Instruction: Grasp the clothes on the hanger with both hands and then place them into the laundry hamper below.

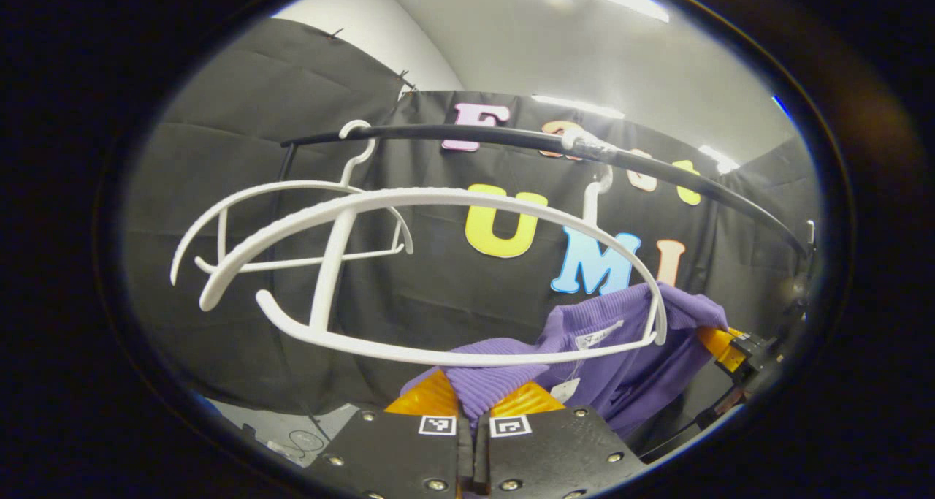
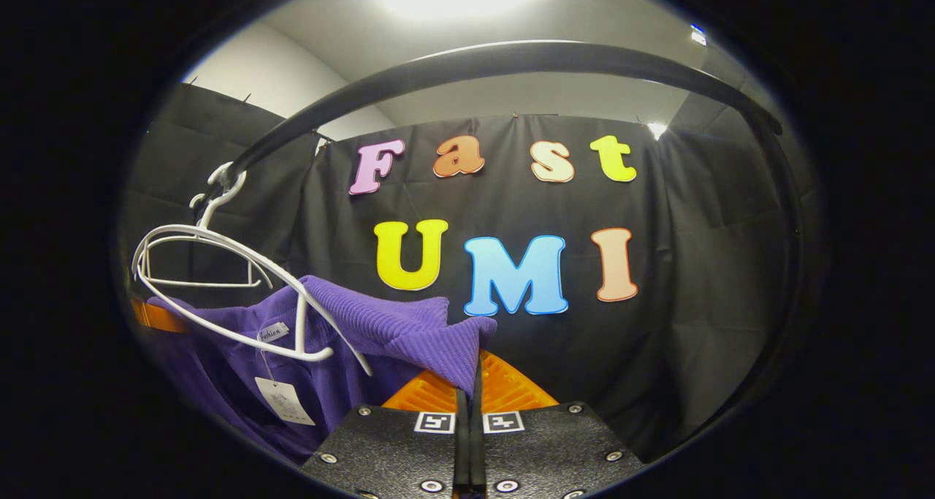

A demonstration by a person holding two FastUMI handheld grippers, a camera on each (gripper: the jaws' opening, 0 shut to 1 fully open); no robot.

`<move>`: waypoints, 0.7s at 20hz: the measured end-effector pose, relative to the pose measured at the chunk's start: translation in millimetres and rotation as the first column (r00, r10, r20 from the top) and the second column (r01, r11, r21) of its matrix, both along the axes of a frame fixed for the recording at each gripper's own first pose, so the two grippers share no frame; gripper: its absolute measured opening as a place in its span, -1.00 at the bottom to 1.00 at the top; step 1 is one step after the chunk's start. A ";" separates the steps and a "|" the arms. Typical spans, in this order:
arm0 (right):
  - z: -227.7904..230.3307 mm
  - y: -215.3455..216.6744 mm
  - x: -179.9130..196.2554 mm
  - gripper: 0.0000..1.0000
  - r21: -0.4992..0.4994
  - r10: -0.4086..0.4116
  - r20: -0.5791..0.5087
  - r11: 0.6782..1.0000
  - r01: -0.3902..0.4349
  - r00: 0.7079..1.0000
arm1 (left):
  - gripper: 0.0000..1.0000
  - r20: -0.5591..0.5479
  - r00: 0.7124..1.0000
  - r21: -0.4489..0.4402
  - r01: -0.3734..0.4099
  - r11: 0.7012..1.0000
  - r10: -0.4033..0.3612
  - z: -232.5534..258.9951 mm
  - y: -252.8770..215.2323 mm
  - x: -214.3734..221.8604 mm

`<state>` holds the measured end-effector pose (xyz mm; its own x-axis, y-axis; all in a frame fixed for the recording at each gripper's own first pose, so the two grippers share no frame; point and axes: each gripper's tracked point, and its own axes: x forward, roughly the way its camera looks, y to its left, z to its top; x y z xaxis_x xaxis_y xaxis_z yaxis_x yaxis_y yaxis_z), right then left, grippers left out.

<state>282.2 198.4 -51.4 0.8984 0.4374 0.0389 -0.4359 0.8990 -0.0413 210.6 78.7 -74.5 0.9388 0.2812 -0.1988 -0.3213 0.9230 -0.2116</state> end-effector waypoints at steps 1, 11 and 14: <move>-0.5 -4.1 0.1 -1.00 -0.006 -0.003 0.002 1.000 0.003 1.000 | -0.96 -0.005 1.000 0.000 0.004 1.000 -0.004 -0.7 -5.0 3.6; -36.4 -39.4 3.8 -1.00 -0.059 -0.074 -0.034 0.996 0.071 0.997 | -0.96 -0.050 0.995 0.034 0.082 0.996 -0.081 -11.9 -35.8 10.2; -44.7 -42.8 -17.6 -1.00 -0.095 -0.082 -0.040 0.992 0.078 0.996 | -0.97 -0.057 0.991 0.042 0.121 0.992 -0.118 -15.7 -34.7 -6.5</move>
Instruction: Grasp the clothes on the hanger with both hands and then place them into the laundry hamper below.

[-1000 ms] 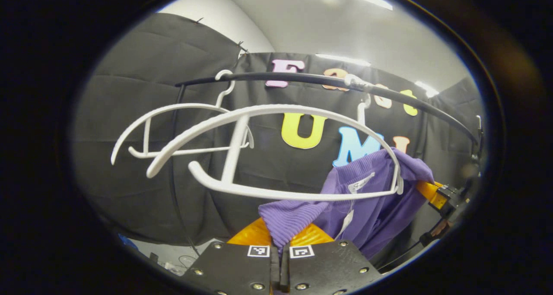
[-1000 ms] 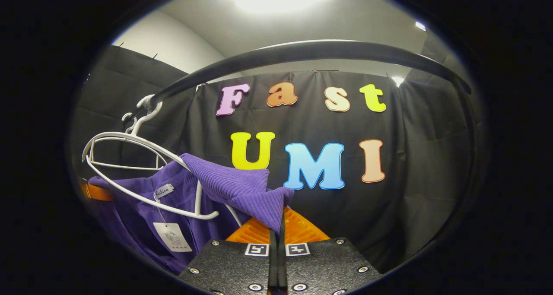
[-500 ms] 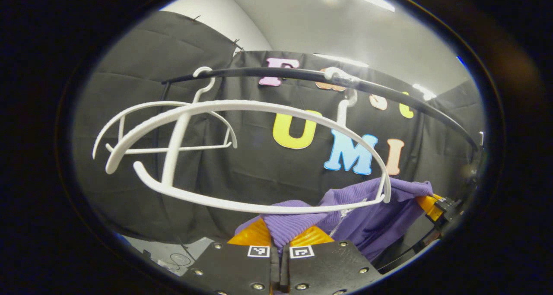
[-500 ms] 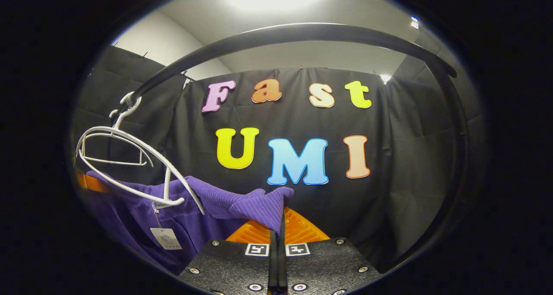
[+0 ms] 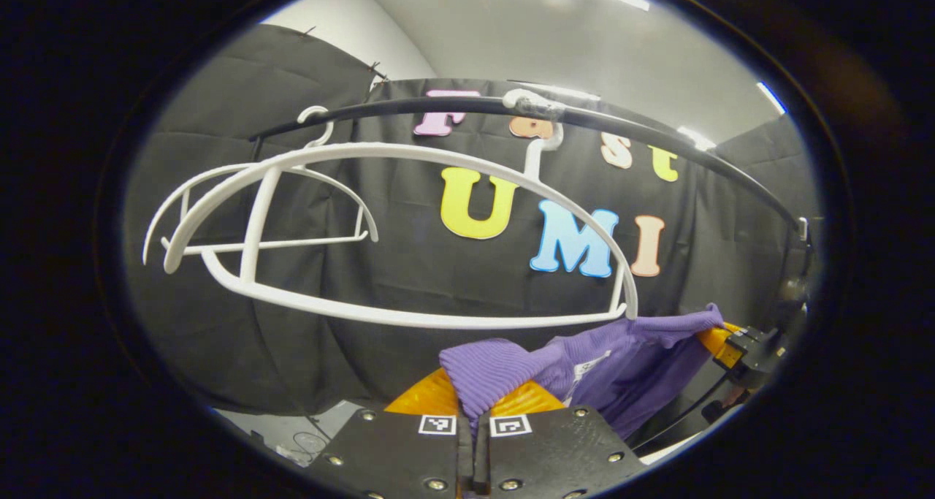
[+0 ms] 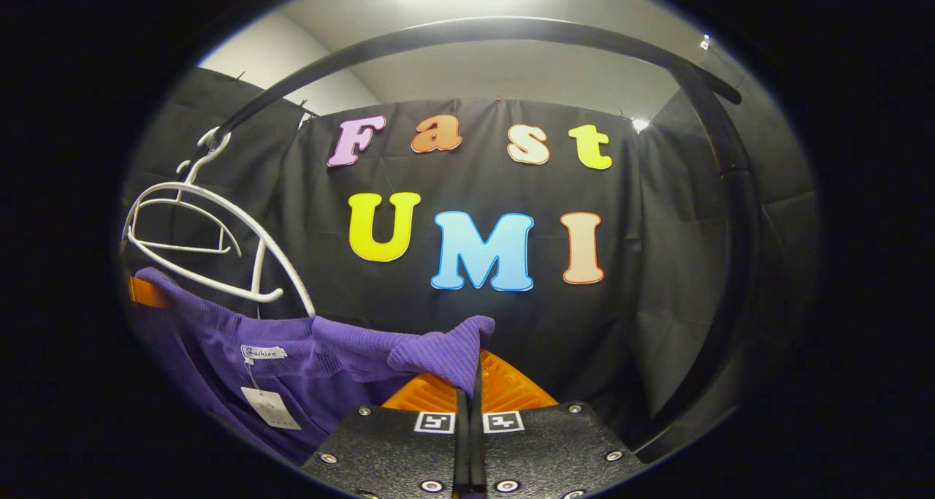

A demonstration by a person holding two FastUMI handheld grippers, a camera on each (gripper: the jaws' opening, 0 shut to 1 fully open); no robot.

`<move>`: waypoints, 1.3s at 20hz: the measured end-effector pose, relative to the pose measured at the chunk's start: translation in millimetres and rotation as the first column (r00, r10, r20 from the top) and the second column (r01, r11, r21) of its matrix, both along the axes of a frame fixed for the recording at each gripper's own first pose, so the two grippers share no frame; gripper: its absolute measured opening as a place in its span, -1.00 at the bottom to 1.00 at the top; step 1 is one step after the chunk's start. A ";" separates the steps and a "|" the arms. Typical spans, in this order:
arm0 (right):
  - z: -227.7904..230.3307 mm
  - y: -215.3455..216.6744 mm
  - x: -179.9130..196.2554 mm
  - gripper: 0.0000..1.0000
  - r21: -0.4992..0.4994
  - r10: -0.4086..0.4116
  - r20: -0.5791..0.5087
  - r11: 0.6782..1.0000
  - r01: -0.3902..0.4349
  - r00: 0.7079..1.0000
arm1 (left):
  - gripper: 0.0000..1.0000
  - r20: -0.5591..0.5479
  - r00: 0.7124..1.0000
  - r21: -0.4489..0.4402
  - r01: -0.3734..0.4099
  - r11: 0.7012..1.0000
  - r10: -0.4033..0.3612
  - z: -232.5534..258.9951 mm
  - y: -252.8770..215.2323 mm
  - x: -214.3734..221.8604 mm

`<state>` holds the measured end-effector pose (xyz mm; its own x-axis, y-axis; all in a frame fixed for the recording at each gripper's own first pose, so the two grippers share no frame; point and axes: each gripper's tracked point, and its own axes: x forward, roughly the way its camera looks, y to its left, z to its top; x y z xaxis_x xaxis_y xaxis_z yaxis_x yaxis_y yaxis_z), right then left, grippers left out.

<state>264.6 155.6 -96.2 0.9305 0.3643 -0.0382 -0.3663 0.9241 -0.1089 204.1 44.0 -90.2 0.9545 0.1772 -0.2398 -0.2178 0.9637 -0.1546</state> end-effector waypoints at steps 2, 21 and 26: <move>-2.4 2.0 -18.7 -1.00 -0.013 -0.011 -0.014 1.000 0.011 1.000 | -0.96 -0.017 1.000 0.009 0.021 1.000 -0.021 -6.2 9.4 -17.2; -116.4 54.4 -268.2 -1.00 -0.093 -0.189 -0.398 0.982 0.165 0.898 | -0.96 -0.226 0.936 -0.113 0.249 0.962 -0.269 -136.2 111.8 -192.7; -184.1 60.9 -301.3 -1.00 -0.126 -0.203 -0.559 0.979 0.160 0.804 | -0.96 -0.324 0.901 -0.145 0.253 0.957 -0.287 -201.8 115.6 -215.9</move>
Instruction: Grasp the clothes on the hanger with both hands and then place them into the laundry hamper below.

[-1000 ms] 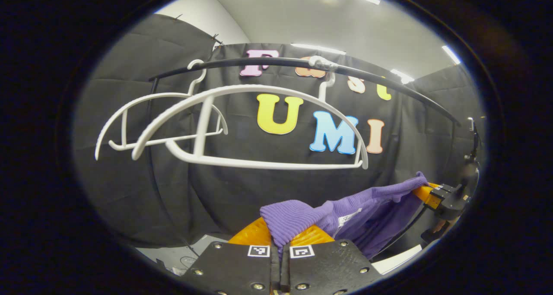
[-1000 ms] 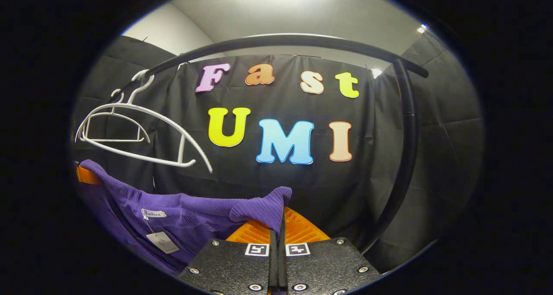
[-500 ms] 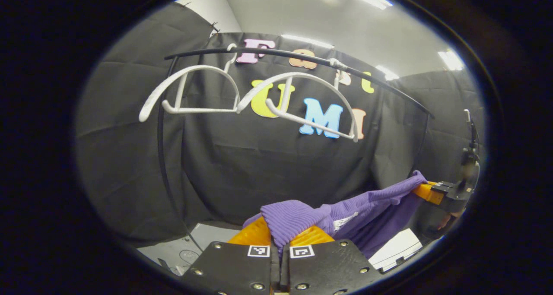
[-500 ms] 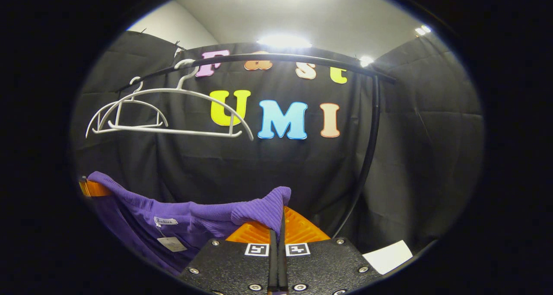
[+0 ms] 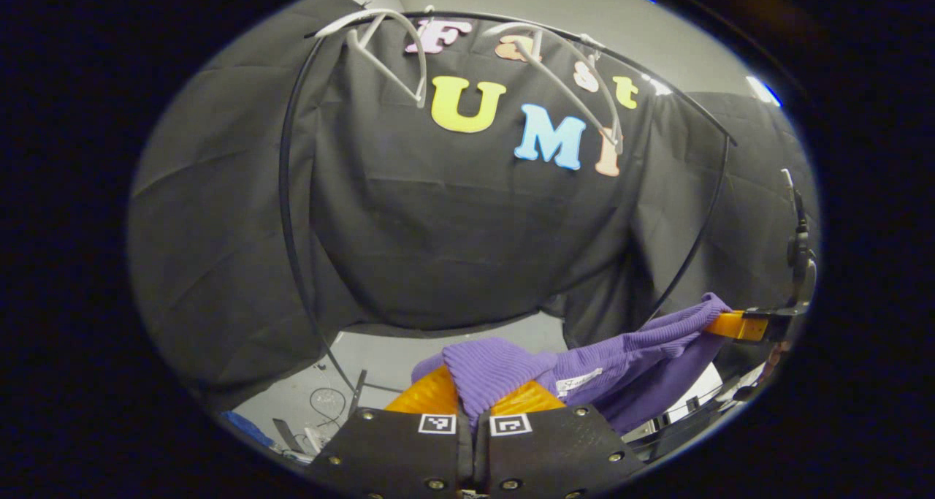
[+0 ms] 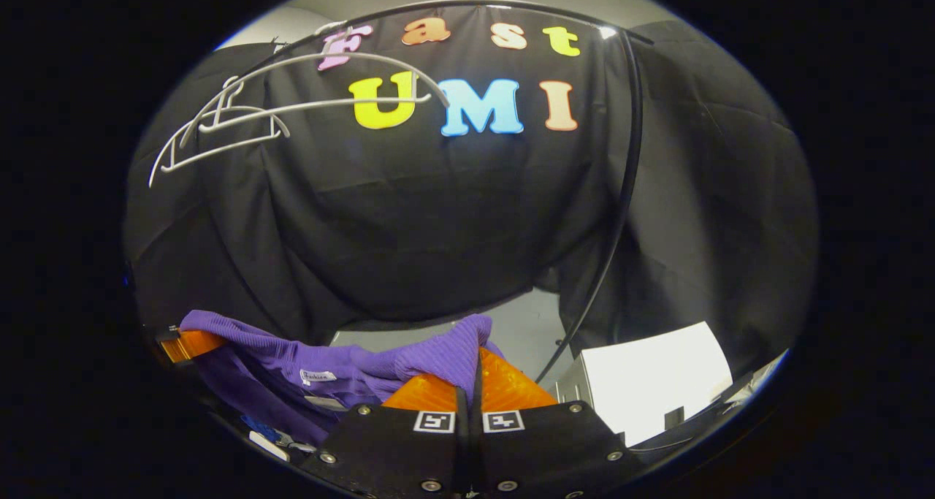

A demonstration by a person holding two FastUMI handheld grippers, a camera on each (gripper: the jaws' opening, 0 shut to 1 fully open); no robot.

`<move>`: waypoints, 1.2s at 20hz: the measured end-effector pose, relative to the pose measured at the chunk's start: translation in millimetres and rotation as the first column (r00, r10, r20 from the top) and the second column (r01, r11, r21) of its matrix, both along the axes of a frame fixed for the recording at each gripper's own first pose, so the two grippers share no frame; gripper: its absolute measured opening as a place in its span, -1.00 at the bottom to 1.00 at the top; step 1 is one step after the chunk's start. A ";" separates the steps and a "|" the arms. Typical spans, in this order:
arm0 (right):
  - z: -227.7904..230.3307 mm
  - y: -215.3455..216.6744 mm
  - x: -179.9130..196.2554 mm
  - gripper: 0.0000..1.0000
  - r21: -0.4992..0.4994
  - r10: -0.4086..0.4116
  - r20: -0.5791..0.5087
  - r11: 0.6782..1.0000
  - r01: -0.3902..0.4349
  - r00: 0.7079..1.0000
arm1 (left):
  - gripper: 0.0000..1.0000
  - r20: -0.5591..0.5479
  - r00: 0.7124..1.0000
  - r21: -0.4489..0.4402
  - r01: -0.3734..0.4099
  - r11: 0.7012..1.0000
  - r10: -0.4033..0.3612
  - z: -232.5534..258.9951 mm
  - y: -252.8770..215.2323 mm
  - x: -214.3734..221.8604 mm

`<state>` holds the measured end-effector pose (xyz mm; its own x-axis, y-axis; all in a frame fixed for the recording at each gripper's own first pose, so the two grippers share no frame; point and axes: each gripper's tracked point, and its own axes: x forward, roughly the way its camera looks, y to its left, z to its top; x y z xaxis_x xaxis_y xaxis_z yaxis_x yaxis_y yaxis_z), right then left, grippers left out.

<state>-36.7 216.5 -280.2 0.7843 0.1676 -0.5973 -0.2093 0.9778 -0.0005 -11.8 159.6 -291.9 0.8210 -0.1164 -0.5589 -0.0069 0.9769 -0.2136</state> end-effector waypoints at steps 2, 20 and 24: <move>-25.1 3.3 -9.4 -1.00 -0.004 0.007 -0.058 1.000 -0.008 0.998 | -0.96 -0.041 0.999 -0.004 0.014 1.000 -0.014 -24.5 -6.0 -4.7; -129.5 -23.7 -44.2 -0.99 0.007 0.016 -0.284 1.000 -0.014 0.959 | -0.95 -0.220 0.972 0.031 0.084 0.996 -0.075 -141.8 -61.8 -29.8; -130.3 -21.6 -46.5 -0.99 0.018 0.019 -0.295 1.000 -0.014 0.955 | -0.96 -0.216 0.973 0.015 0.090 0.996 -0.084 -142.0 -63.7 -33.3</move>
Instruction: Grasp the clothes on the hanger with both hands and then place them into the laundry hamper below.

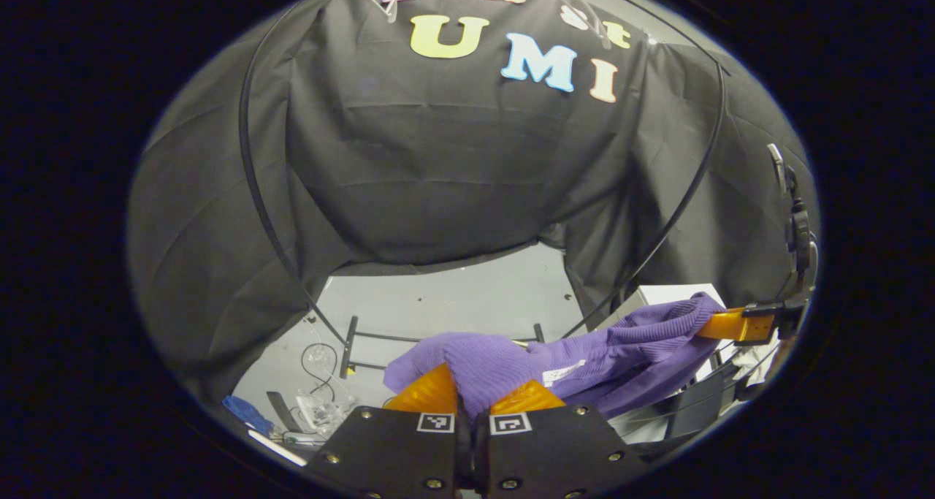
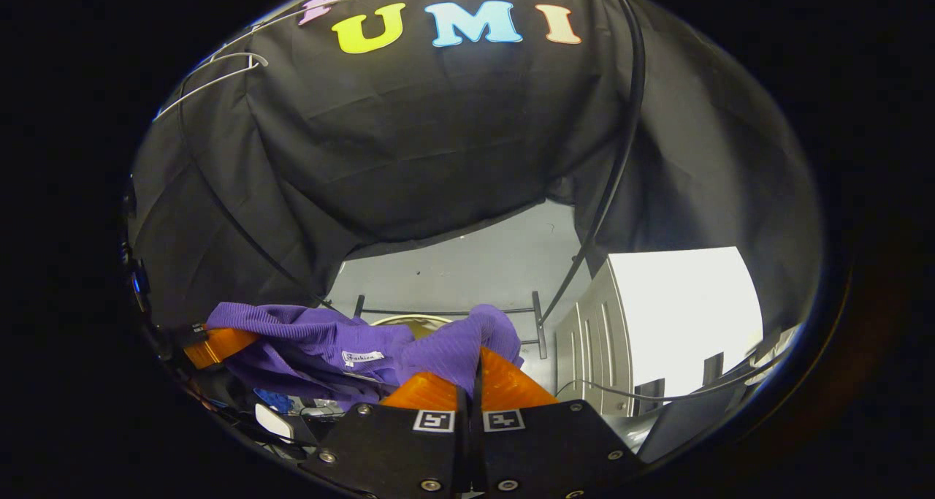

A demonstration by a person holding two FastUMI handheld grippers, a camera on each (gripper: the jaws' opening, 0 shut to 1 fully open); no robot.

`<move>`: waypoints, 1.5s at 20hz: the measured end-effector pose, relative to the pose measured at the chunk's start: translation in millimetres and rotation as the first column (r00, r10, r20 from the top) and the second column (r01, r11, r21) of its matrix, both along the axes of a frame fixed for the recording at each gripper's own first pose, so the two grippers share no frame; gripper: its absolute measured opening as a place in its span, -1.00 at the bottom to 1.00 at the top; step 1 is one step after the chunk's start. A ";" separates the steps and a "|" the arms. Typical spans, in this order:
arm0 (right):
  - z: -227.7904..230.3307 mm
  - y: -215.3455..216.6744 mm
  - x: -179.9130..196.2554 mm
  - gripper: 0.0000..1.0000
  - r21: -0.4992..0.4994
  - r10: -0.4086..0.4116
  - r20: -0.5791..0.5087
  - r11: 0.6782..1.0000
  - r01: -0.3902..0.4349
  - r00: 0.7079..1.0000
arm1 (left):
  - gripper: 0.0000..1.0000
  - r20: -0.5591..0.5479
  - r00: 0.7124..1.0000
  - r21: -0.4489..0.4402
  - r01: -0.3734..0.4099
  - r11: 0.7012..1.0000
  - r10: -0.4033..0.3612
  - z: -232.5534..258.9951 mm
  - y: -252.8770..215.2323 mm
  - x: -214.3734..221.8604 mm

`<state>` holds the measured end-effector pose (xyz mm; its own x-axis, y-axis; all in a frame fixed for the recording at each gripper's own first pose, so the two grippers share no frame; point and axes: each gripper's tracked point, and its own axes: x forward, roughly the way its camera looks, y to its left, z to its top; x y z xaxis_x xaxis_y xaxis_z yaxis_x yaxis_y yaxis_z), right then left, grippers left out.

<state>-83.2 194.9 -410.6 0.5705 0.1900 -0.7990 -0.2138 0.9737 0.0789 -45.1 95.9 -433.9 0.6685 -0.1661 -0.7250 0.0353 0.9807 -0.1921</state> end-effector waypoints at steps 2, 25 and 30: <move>0.6 2.1 -1.7 -0.99 -0.002 0.010 -0.003 1.000 -0.010 1.000 | -0.96 -0.001 1.000 -0.007 -0.002 1.000 0.002 -1.4 -1.5 -1.8; -0.2 22.7 -14.5 0.49 0.057 0.001 -0.034 0.998 0.001 0.999 | 0.82 -0.011 0.996 0.065 0.087 0.994 -0.086 -37.5 -1.7 -34.7; 12.9 3.2 -2.9 0.92 0.040 0.002 0.035 0.999 -0.004 0.999 | 0.86 0.064 0.998 0.130 0.007 0.992 -0.016 -4.8 0.4 -20.6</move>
<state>-86.2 198.1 -397.6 0.5976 0.2231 -0.7701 -0.2202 0.9692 0.1100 -65.7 96.3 -438.7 0.7130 -0.0817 -0.6964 0.0550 0.9966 -0.0607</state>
